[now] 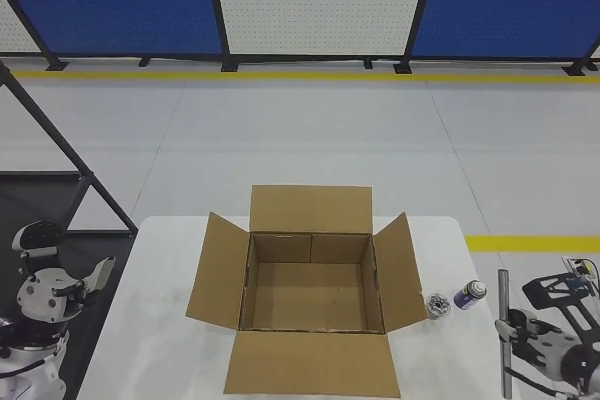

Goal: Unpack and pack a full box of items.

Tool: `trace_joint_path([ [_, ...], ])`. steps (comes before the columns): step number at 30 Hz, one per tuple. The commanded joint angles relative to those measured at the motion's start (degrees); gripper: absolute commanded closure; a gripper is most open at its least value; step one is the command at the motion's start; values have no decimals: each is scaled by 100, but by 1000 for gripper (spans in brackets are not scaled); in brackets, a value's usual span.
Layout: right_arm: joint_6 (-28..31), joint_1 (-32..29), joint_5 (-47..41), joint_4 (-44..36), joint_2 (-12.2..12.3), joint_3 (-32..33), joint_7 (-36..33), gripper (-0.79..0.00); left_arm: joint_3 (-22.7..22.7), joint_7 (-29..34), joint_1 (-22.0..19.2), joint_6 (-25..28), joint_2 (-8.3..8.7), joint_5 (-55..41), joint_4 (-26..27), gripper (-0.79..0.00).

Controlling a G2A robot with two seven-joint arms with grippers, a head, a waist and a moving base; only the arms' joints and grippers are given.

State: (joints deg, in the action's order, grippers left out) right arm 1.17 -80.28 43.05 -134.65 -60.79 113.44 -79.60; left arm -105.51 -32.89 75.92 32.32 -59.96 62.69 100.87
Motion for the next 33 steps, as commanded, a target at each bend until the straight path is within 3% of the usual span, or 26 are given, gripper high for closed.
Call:
trace_joint_path([
  [1,103,-1,-19,0,1,-48,199,0,0,0,0,0,0,0,0,-785],
  [5,474,333,-79,0,39,-430,714,0,0,0,0,0,0,0,0,-785],
  [11,538,1798,-18,0,135,-1509,505,0,0,0,0,0,0,0,0,-785],
  [19,-232,3953,112,28,96,-3455,-131,0,0,0,0,0,0,0,0,-785],
  [26,-1285,5613,197,1206,-190,-5277,135,0,0,0,0,0,0,0,0,-785],
  [28,-1475,5948,177,1564,-292,-5698,268,0,0,0,0,0,0,0,0,-785],
  [33,-1475,5948,177,1564,-292,-5698,268,0,0,0,0,0,0,0,0,-785],
])
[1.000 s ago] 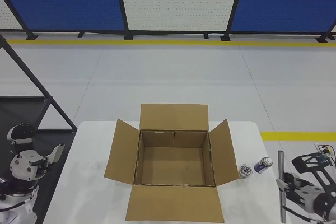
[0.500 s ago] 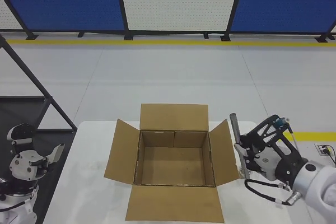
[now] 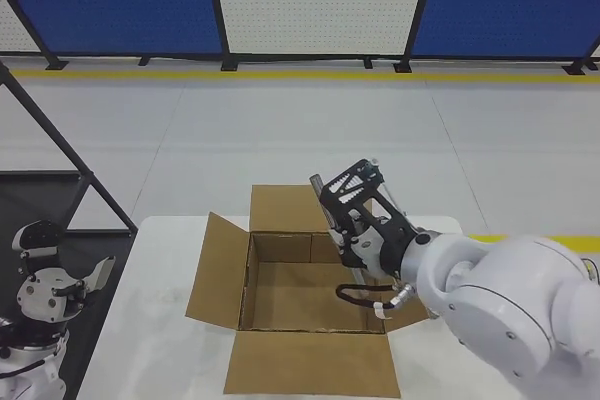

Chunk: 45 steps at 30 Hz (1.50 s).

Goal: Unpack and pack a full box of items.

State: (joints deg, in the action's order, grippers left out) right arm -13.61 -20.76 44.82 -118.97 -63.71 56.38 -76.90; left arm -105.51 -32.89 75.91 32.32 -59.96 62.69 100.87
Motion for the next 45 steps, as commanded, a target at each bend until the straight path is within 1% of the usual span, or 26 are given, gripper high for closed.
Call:
trace_joint_path([
  [1,2,-4,0,-4,1,8,-2,0,0,0,0,0,0,0,0,-785],
  [12,2,-4,0,-4,1,8,-2,0,0,0,0,0,0,0,0,-785],
  [13,87,-52,-2,-7,0,-17,105,0,0,0,0,0,0,0,0,-785],
  [15,529,-95,-46,115,-8,-161,251,0,0,0,0,0,0,0,0,-785],
  [17,842,69,-113,395,-52,-379,258,0,0,0,0,0,0,0,0,-785],
  [19,1001,337,-203,737,-130,-651,237,0,0,0,0,0,0,0,0,-785],
  [21,1023,641,-285,1137,-237,-969,214,0,0,0,0,0,0,0,0,-785],
  [25,780,1174,-632,2053,-506,-1536,334,0,0,0,0,0,0,0,0,-785],
  [29,572,1493,-878,2794,-778,-2044,533,0,0,0,0,0,0,0,0,-785],
  [33,487,1586,-1186,3394,-1003,-2363,779,0,0,0,0,0,0,0,0,-785],
  [36,388,1532,-1384,3721,-1125,-2473,1031,0,0,0,0,0,0,0,0,-785],
  [39,349,1423,-1456,3955,-1207,-2562,1238,0,0,0,0,0,0,0,0,-785],
  [42,459,1320,-1454,4165,-1268,-2637,1408,0,0,0,0,0,0,0,0,-785],
  [45,399,1308,-1298,4394,-1340,-2771,1354,0,0,0,0,0,0,0,0,-785],
])
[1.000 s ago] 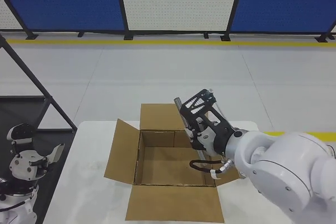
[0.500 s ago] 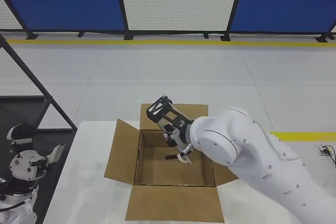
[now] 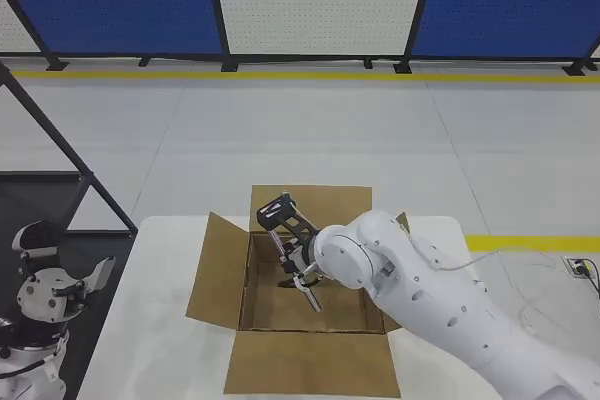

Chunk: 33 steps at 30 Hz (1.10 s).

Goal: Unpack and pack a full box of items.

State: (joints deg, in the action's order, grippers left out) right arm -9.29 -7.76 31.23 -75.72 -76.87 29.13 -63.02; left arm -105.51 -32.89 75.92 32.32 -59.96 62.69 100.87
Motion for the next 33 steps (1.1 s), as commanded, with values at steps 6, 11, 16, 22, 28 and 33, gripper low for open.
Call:
trace_joint_path([
  [6,203,114,92,293,-127,-176,-361,0,0,0,0,0,0,0,0,-785],
  [11,203,114,92,293,-127,-176,-361,0,0,0,0,0,0,0,0,-785],
  [16,203,114,92,293,-127,-176,-361,0,0,0,0,0,0,0,0,-785],
  [22,567,63,381,608,-219,-355,-412,0,0,0,0,0,0,0,0,-785],
  [28,1056,127,471,1218,-401,-558,-541,0,0,0,0,0,0,0,0,-785],
  [33,1549,151,528,1774,-557,-704,-536,0,0,0,0,0,0,0,0,-785],
])
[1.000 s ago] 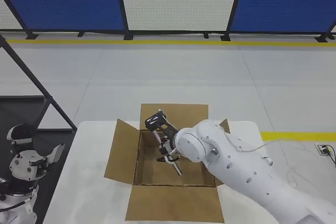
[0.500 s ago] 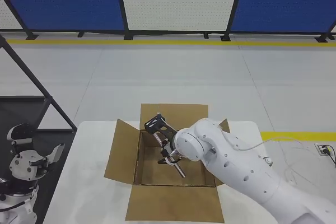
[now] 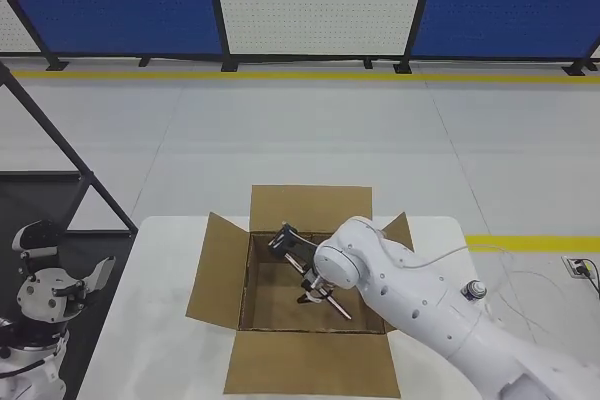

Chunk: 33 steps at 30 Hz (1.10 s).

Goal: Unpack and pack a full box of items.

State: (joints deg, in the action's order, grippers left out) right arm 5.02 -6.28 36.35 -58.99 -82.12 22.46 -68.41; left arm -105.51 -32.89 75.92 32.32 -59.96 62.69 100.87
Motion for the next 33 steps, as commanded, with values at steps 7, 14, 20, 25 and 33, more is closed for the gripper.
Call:
trace_joint_path([
  [7,307,63,110,505,-203,-178,-90,0,0,0,0,0,0,0,0,-785],
  [14,307,63,110,505,-203,-178,-90,0,0,0,0,0,0,0,0,-785],
  [20,388,-64,87,644,-198,-104,145,0,0,0,0,0,0,0,0,-785],
  [25,591,-100,17,1032,-271,-54,184,0,0,0,0,0,0,0,0,-785],
  [33,646,-82,67,1705,-537,-126,415,0,0,0,0,0,0,0,0,-785],
])
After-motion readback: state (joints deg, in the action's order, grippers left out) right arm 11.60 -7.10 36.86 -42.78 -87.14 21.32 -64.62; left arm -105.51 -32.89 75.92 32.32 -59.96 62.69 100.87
